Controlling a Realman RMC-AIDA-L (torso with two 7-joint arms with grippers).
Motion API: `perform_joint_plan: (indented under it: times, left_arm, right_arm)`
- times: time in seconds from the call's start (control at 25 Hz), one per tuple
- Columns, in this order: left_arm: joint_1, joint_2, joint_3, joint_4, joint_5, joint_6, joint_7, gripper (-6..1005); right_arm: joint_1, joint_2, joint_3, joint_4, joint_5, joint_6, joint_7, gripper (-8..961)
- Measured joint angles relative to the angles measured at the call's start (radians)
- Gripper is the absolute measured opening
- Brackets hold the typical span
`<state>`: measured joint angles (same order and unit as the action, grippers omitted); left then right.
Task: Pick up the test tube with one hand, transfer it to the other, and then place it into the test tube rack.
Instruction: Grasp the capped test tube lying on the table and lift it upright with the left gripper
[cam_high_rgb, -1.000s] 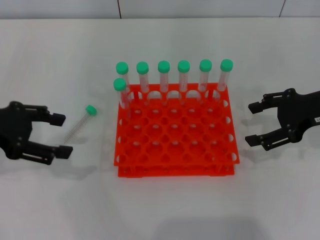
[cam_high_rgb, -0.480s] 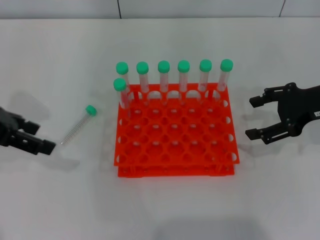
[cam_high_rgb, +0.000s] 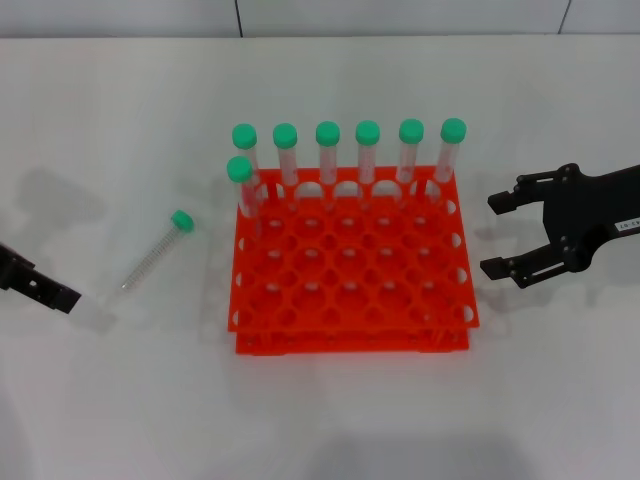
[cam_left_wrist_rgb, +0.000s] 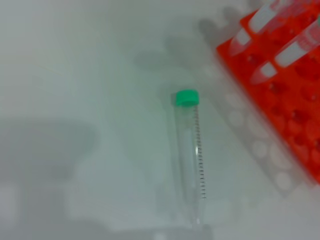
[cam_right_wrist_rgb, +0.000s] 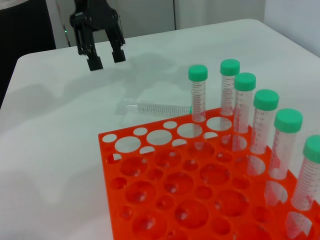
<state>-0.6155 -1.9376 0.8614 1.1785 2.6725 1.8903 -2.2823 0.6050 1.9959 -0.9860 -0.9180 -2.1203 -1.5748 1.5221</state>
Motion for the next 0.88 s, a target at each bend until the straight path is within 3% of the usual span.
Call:
perform_joint_plan:
  times: [0.24, 0.52, 0.88]
  left_arm:
    - [-0.001, -0.021, 0.035, -0.016, 0.052, -0.068, -0.021, 879]
    - [-0.033, -0.038, 0.070, -0.111, 0.075, -0.154, -0.026, 879]
    - [-0.067, -0.048, 0.070, -0.181, 0.104, -0.221, -0.034, 874]
  right_arm:
    - [0.004, 0.003, -0.010, 0.000, 0.000, 0.000, 0.001, 866]
    - [0.007, 0.006, -0.020, -0.001, 0.000, 0.007, 0.001, 866]
    - [0.016, 0.009, -0.023, 0.006, 0.001, 0.010, 0.001, 865]
